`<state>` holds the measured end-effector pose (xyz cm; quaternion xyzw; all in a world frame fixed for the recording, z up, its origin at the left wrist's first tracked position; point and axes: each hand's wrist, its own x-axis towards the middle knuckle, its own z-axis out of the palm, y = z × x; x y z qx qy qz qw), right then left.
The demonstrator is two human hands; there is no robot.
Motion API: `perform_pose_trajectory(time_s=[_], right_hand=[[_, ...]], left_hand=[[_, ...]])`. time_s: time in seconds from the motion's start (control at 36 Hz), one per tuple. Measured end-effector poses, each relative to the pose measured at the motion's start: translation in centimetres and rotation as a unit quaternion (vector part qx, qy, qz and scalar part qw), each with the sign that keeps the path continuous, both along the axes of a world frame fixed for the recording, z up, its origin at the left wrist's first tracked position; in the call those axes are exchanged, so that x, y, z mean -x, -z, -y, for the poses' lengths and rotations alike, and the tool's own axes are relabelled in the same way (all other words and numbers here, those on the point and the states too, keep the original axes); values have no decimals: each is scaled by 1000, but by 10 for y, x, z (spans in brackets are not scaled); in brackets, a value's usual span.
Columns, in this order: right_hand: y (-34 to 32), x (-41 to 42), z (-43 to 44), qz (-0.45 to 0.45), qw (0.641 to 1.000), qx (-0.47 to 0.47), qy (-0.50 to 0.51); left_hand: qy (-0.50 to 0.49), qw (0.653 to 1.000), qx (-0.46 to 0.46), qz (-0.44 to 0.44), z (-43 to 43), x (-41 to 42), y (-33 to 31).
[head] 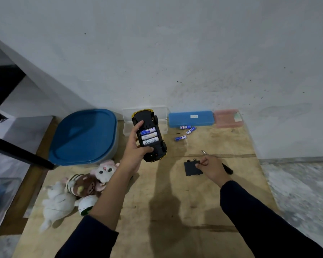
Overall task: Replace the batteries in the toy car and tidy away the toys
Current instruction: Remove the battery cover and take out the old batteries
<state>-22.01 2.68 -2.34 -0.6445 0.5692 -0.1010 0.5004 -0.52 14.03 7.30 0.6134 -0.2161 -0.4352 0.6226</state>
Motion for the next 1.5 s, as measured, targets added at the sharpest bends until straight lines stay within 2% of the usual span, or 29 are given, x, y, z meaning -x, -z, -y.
perform_pose_trajectory(time_s=[0.11,0.19,0.42,0.56,0.81,1.06,1.5], right_hand=[[-4,0,0,-23,1000,2,-12],[-15,-3,3,-32,997,57,-30],[-108,-41,10,159,977,132,-52],[-140,-57,6,194,969,143,-56],[-147,-62,-3,211,960,185,11],[-152,-64,-8,268,947,166,67],[-153,-71,-17,274,950,135,66]], left_hand=[[13,1000,-1,11,6,4,-6],[26,999,-8,30,10,8,-11],[59,996,5,66,21,26,-24],[89,990,21,110,26,36,-32],[78,982,50,166,30,47,-37],[100,974,53,197,24,48,-41],[102,977,63,175,9,44,-50]])
